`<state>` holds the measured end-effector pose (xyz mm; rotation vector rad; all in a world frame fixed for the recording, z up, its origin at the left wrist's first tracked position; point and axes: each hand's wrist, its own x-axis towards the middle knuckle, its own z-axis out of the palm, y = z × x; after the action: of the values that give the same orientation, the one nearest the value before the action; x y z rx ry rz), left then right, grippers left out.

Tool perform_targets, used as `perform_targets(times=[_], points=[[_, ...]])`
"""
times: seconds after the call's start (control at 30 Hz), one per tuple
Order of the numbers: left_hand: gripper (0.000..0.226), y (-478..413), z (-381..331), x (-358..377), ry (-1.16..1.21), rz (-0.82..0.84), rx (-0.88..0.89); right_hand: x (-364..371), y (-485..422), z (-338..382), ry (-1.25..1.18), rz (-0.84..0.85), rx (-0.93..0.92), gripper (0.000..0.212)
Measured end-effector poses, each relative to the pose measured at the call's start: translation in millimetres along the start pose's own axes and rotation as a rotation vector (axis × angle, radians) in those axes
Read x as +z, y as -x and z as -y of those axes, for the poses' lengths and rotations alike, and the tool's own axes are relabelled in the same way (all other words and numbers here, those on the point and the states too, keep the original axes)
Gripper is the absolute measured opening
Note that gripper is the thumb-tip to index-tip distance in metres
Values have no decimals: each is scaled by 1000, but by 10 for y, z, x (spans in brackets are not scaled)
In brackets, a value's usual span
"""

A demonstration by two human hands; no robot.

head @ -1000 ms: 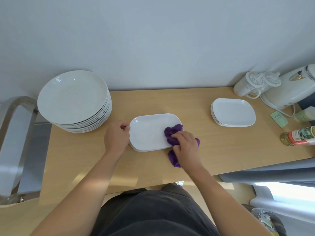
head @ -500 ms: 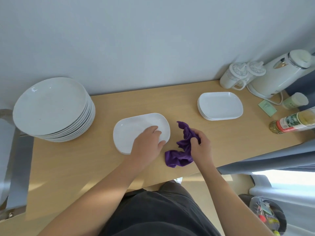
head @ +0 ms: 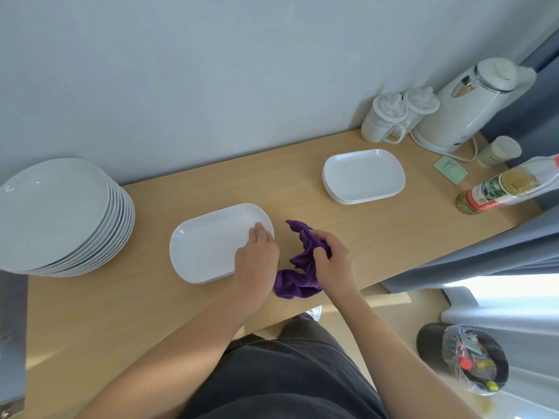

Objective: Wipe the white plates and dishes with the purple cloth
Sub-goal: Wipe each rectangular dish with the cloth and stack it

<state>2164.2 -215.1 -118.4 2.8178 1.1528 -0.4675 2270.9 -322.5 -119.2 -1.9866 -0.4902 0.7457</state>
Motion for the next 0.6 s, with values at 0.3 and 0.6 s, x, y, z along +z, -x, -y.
perform_targets(times=[0.3,0.6], points=[[55,48,8,-21,-2,-40,-7,-14,56,58,-41,-15,-7,44],[29,254,290,-342,458,-416,39,-20,178,426,-129,-90,-90,48]])
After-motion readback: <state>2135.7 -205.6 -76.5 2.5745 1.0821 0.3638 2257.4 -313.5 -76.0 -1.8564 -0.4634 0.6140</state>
